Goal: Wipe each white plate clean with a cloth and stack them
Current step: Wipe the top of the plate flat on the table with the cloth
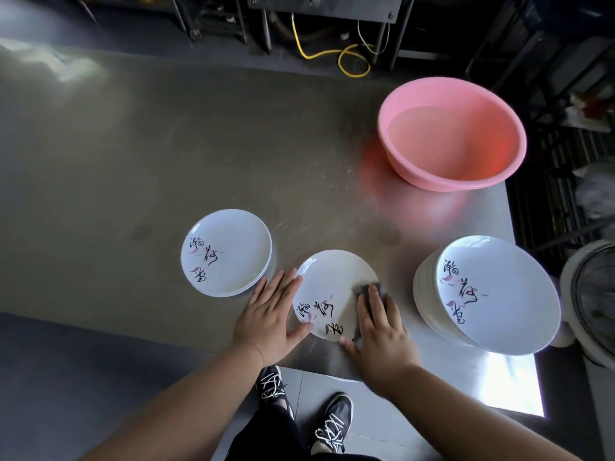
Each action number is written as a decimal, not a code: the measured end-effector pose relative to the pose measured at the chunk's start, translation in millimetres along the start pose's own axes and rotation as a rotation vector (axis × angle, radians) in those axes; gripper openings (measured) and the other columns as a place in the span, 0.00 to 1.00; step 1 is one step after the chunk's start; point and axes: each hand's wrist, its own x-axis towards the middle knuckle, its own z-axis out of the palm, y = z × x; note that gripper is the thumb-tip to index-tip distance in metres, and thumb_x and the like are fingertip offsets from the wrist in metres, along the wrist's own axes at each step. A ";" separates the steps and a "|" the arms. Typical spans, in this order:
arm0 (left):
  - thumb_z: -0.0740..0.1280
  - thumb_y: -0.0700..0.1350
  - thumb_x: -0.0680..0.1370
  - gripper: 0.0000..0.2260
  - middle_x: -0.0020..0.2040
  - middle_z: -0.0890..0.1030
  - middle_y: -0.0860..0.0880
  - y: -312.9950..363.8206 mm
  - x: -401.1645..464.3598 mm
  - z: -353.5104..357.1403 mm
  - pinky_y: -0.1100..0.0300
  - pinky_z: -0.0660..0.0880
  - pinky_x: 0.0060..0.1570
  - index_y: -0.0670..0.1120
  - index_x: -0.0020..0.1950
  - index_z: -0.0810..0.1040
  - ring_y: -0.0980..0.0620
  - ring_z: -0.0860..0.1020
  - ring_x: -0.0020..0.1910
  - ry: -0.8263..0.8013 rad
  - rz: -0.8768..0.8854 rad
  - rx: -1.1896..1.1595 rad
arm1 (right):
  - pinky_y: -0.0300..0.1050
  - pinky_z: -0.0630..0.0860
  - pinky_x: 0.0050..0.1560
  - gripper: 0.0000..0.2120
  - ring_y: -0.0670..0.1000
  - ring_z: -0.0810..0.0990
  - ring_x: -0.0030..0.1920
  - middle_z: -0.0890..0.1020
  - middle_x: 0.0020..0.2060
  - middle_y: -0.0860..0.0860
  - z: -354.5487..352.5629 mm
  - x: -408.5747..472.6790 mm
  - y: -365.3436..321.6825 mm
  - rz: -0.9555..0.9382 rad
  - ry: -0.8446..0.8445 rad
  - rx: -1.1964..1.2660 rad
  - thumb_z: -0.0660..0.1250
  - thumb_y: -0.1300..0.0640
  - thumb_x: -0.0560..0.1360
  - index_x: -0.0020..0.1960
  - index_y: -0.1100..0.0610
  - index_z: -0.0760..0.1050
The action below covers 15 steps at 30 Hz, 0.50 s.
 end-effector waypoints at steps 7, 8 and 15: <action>0.56 0.70 0.80 0.41 0.87 0.49 0.52 2.5 -0.5 -6.9 0.43 0.54 0.82 0.49 0.87 0.51 0.52 0.49 0.85 -0.032 -0.017 -0.025 | 0.55 0.54 0.82 0.43 0.55 0.33 0.83 0.32 0.83 0.45 -12.0 32.5 4.2 -0.043 0.087 0.016 0.47 0.29 0.80 0.86 0.51 0.40; 0.57 0.71 0.80 0.42 0.87 0.50 0.51 4.1 -1.0 -8.9 0.43 0.54 0.82 0.48 0.86 0.54 0.51 0.50 0.85 -0.027 -0.019 -0.033 | 0.55 0.54 0.82 0.45 0.57 0.36 0.84 0.35 0.84 0.47 -6.5 21.5 -0.1 -0.022 0.077 0.021 0.45 0.28 0.79 0.86 0.53 0.42; 0.63 0.72 0.78 0.33 0.84 0.61 0.45 14.8 -24.6 -18.4 0.41 0.59 0.79 0.43 0.63 0.79 0.43 0.60 0.83 0.107 0.153 0.011 | 0.54 0.54 0.82 0.44 0.53 0.35 0.83 0.35 0.83 0.43 4.8 -4.8 3.3 -0.036 0.030 0.122 0.42 0.26 0.77 0.86 0.50 0.44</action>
